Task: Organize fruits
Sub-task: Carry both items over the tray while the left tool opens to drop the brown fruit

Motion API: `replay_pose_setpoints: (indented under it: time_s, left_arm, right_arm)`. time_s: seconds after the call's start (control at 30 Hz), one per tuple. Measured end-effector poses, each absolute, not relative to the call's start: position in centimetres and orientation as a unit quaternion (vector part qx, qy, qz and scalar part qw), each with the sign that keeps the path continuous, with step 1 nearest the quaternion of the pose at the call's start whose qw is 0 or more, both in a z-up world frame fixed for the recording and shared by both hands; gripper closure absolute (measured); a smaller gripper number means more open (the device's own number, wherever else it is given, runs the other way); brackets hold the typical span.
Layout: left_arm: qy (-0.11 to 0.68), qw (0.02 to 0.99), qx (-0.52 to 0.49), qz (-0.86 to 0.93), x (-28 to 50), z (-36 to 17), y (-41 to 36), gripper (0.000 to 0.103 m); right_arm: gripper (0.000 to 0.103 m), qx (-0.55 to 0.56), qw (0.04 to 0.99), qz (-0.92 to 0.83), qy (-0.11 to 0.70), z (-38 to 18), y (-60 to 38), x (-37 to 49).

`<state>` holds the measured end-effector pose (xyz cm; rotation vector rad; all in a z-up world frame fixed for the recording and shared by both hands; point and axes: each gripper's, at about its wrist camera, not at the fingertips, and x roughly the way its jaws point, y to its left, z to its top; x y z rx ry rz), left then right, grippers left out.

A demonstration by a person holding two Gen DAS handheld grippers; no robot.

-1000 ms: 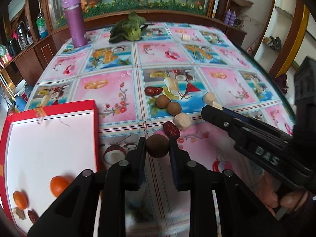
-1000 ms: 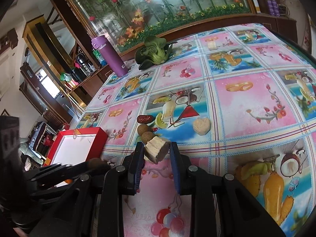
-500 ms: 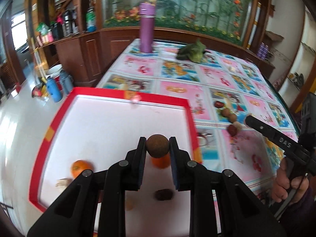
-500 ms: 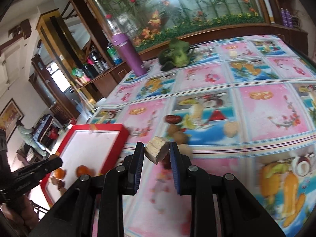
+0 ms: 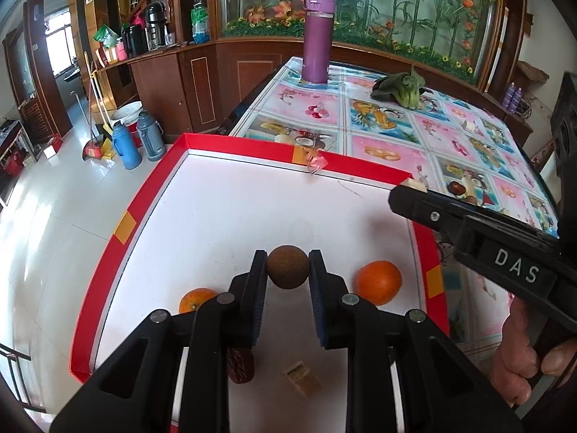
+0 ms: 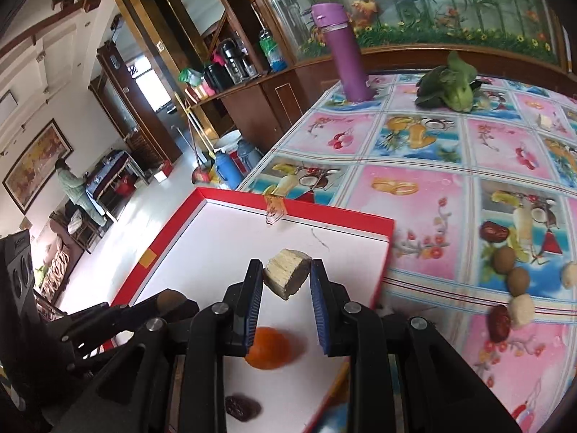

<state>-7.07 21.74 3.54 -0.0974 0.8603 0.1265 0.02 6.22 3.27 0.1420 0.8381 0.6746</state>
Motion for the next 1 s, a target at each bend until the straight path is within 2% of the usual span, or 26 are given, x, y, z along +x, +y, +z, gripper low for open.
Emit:
replay_pose_setpoints:
  time_s: [0.9,1.0]
  left_arm:
    - [0.446,0.889,-0.023,0.098,-6.3,1.2,23.0,0.077]
    - [0.448,0.888,-0.018,0.098,-6.2,1.2,22.7,0.065]
  right_arm:
    - [0.077,0.018,0.833,0.293,0.469,0.5,9.3,0.3]
    - [0.077,0.026,0.829,0.295,0.475,0.4,9.0,0.3]
